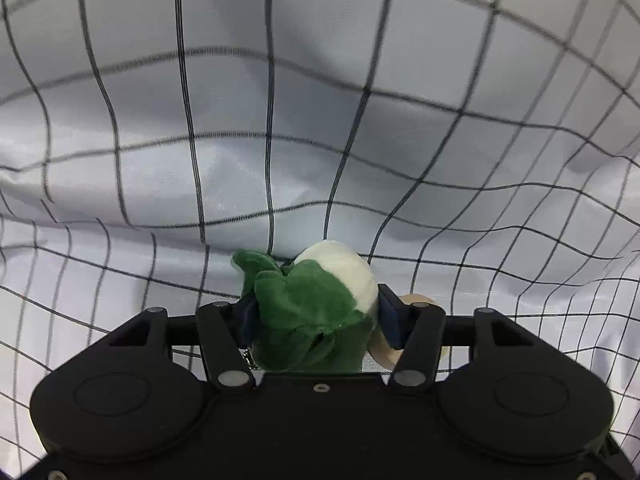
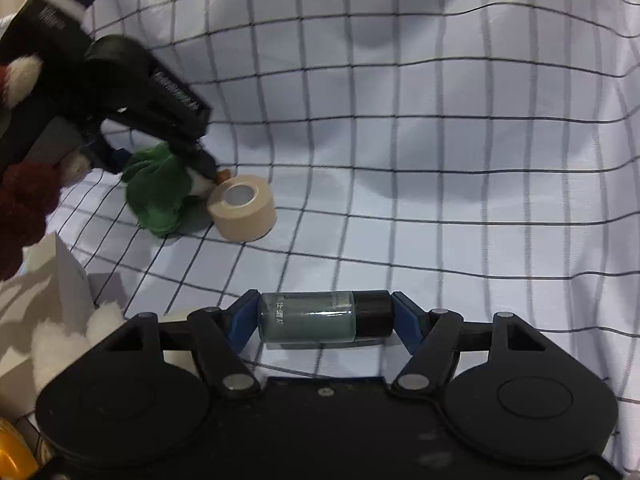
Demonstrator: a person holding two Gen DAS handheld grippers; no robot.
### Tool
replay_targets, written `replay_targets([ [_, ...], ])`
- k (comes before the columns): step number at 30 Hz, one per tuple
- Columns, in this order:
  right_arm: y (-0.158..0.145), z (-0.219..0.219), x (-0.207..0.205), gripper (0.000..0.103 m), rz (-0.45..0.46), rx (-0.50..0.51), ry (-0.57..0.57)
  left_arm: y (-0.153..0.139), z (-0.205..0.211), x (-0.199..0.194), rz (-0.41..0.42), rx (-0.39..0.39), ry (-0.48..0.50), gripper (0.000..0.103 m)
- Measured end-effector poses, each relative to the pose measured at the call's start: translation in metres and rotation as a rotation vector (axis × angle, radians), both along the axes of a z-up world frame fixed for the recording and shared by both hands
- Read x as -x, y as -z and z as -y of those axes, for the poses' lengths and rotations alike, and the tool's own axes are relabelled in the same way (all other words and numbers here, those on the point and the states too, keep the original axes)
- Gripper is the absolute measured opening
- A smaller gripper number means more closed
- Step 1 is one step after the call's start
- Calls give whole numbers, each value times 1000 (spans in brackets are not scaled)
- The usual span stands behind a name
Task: Organize soft objects
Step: 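Grasp the green plush toy with the left gripper while the right grasps the glass bottle, then carry the green plush toy and glass bottle back over the basket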
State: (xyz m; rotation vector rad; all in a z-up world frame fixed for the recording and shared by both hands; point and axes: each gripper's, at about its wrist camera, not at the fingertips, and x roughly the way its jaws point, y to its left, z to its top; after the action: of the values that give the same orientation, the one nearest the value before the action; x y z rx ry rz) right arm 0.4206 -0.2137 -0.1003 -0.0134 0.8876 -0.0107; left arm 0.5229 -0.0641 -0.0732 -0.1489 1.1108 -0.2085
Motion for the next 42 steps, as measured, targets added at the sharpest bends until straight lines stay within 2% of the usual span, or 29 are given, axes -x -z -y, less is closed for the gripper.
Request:
replay_targets([
  [6,-22,22,25,69,34,44,123,-30,7,28,67,17,62,55],
  [11,-39,45,67,69,44,59,196,-51,40,59,99,55,175,55],
  [15,-49,54,103,69,49,94,230,-54,73,86,75,105,282,55],
  [20,-60,61,149,69,40,90,244,-63,120,127,35,161,398,55],
  [26,-71,55,200,69,32,66,235,-51,142,174,-37,199,488,55],
  [31,-82,46,245,69,31,19,221,-57,131,225,-67,196,538,55],
  [34,-85,38,269,69,32,-1,204,-65,113,255,-70,189,535,55],
  [42,-95,12,335,69,43,-59,164,-87,61,319,11,150,488,55],
])
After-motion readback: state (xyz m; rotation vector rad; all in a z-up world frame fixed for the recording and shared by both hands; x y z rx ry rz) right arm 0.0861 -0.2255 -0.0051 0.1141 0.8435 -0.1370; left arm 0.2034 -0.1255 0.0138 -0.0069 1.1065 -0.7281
